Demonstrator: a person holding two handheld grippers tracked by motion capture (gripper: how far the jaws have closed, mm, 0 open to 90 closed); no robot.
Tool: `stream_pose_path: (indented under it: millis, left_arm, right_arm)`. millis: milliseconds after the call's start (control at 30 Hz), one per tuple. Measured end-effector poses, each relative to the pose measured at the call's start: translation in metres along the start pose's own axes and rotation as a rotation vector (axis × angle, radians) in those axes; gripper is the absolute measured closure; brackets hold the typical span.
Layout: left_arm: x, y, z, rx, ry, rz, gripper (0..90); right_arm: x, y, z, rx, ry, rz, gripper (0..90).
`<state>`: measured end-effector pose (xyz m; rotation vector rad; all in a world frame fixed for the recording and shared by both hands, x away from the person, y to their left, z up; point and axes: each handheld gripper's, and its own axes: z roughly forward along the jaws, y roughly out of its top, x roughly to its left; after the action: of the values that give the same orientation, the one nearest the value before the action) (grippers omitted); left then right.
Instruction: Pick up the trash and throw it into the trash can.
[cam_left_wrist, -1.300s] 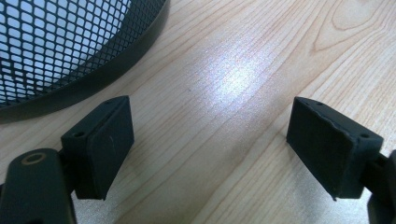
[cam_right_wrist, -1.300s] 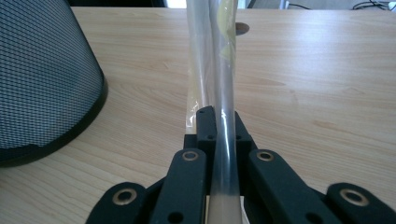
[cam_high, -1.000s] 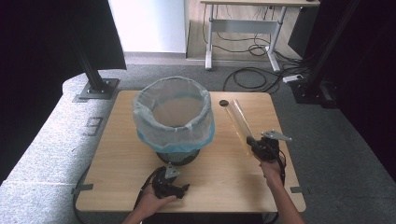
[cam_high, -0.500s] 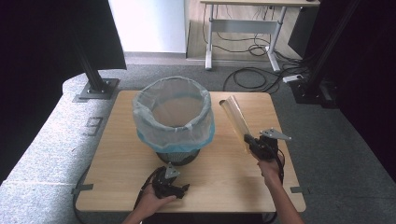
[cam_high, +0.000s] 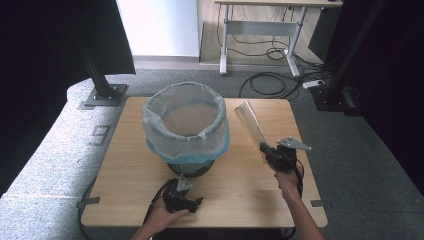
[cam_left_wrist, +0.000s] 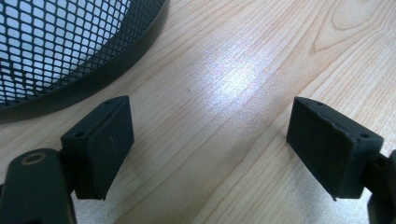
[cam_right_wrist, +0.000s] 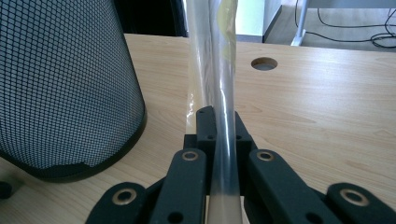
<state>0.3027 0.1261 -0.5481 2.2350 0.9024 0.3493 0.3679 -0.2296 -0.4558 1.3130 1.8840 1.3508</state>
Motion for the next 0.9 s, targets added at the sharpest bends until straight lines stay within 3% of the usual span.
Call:
stream_pose_path:
  millis: [900]
  left_arm:
    - [0.000, 0.000, 0.000, -0.003, -0.002, -0.004, 14.7]
  right_arm:
    - [0.018, 0.013, -0.008, -0.061, 0.036, -0.017, 87.7]
